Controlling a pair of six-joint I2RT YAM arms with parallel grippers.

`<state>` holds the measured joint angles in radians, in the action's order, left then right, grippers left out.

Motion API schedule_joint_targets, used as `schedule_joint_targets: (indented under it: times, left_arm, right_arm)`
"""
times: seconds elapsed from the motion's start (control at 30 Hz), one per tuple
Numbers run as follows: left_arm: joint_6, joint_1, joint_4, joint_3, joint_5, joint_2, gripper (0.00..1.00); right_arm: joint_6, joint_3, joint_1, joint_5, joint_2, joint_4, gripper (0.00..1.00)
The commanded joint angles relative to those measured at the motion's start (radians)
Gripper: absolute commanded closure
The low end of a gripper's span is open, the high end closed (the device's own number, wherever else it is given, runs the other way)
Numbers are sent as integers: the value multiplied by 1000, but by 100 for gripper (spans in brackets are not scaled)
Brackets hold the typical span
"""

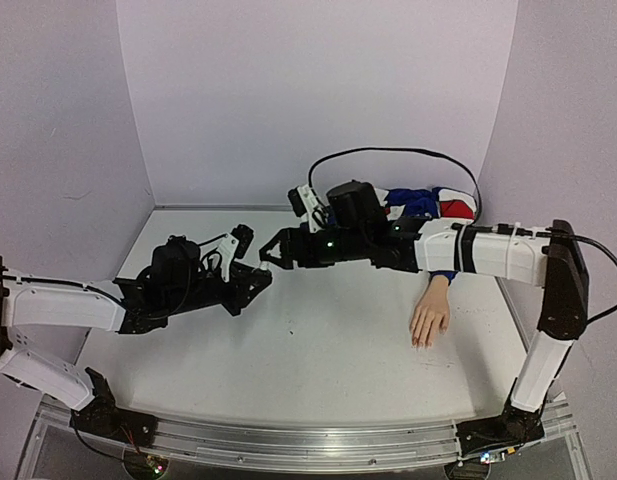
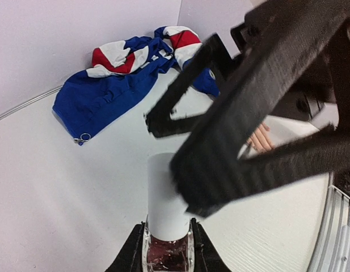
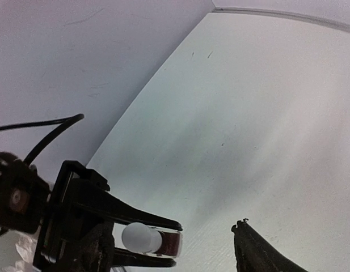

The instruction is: Paint the nails

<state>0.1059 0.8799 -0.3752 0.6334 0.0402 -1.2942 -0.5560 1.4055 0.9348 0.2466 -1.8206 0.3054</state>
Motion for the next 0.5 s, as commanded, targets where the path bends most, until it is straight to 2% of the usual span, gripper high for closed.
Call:
schedule_joint_targets:
  times: [0.0, 0.1, 0.27, 0.33, 0.47]
  left_arm:
    - [6, -10, 27, 42, 131, 47, 100]
    - [13, -35, 41, 60, 276, 57, 100]
    - [25, -54, 41, 102, 644, 71, 100]
    - [49, -58, 41, 128, 753, 68, 100]
    - [83, -58, 41, 178, 909, 50, 100]
  right_arm:
    - [100, -31, -39, 184, 120, 16, 16]
    - [170, -43, -62, 330, 147, 18, 12]
    - [307, -77, -71, 609, 180, 25, 11]
    - [335, -77, -71, 721, 178, 30, 14]
    - [355, -84, -71, 789, 183, 35, 23]
